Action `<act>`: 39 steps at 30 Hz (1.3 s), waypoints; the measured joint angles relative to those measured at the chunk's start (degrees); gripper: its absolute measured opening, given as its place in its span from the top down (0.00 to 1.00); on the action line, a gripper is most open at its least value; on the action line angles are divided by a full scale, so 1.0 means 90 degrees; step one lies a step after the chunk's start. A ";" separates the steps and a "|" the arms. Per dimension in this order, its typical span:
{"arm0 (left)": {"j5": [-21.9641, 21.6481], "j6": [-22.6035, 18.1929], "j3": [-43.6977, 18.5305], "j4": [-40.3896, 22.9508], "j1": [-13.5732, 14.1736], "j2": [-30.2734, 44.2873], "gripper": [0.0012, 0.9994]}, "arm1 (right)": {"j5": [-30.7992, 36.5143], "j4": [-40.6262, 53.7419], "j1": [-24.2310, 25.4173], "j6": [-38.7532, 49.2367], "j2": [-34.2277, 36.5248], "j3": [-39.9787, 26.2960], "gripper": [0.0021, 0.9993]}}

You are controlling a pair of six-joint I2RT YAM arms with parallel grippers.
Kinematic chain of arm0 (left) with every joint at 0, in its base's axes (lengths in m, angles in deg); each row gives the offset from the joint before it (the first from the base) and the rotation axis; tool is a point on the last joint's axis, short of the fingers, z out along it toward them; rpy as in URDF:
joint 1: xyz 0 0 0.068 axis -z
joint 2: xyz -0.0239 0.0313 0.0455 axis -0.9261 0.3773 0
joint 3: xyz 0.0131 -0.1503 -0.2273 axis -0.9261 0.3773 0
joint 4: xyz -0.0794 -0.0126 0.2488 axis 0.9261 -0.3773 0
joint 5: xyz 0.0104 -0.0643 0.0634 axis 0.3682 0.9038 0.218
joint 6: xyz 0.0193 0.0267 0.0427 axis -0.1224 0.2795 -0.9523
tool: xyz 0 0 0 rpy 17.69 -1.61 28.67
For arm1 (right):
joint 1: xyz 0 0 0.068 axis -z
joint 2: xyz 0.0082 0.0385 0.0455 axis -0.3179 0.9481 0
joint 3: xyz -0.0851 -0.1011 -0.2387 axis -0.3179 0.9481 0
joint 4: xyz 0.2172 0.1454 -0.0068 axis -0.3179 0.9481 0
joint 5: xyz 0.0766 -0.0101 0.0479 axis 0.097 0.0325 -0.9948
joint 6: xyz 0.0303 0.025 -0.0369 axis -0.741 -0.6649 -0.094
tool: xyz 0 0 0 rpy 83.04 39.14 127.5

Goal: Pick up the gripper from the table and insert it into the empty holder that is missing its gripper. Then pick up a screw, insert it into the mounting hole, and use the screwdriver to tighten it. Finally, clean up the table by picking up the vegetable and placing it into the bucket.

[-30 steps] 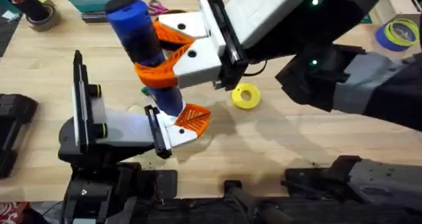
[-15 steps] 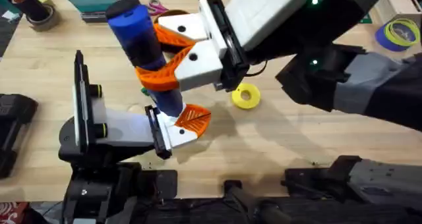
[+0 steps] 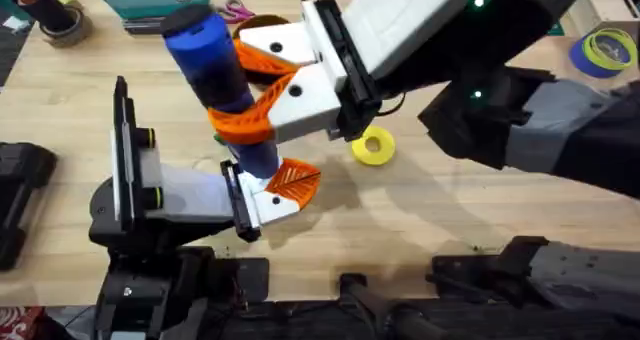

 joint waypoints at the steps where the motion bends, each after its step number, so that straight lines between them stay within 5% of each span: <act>1: 0.0003 0.0000 0.0000 0.0000 0.0000 0.0000 1.00 | -0.0019 -0.0003 0.0000 0.0000 0.0000 0.0000 0.98; 39: 0.0071 -0.0002 0.0000 -0.0005 0.0000 0.0000 1.00 | 0.0129 0.0035 0.0000 -0.0222 -0.0015 0.0002 0.98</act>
